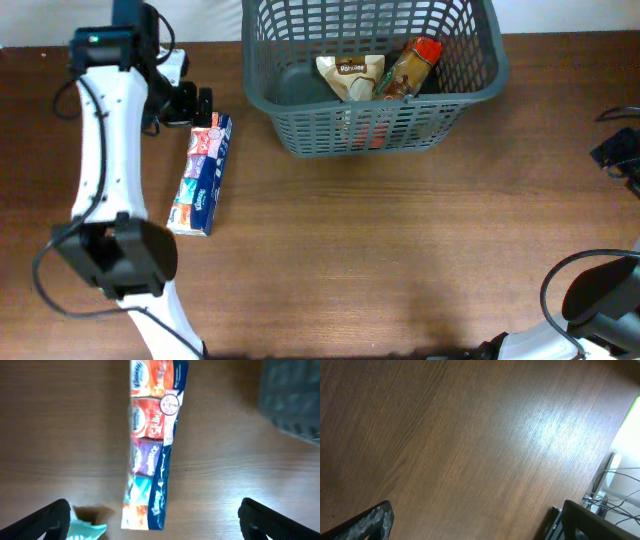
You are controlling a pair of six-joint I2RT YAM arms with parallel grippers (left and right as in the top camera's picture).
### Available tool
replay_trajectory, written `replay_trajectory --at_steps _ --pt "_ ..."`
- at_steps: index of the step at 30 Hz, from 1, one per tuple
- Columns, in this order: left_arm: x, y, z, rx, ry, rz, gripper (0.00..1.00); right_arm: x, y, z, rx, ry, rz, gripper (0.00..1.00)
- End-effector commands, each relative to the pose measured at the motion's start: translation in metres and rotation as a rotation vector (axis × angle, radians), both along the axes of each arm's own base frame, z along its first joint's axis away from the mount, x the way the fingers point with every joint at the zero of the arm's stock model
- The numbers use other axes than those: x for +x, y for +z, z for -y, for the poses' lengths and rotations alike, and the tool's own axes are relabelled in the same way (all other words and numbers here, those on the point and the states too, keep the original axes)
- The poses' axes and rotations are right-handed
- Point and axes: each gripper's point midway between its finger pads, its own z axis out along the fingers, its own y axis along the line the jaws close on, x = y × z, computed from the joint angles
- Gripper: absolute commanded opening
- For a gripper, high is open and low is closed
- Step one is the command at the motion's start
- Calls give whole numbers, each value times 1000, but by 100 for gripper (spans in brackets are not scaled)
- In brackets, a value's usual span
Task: Pack container
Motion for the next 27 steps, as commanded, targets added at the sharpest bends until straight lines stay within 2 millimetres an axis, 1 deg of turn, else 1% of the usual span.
replay_trajectory --at_steps 1,3,8,14,21,27 --pt "10 -32 5 -25 -76 -61 99 -2 2 0 -5 -11 9 99" --pt "12 -47 4 -25 -94 -91 99 -2 2 0 -5 -11 9 99" --pt "14 -75 4 -27 -139 -151 99 -2 2 0 -5 -11 9 99" --pt "22 -101 4 -30 -146 -180 99 -2 2 0 -5 -11 9 99" --pt "26 -123 9 -63 -155 -203 99 -2 2 0 -5 -11 9 99" --pt "20 -147 9 -71 -153 -269 99 -2 2 0 -5 -11 9 99"
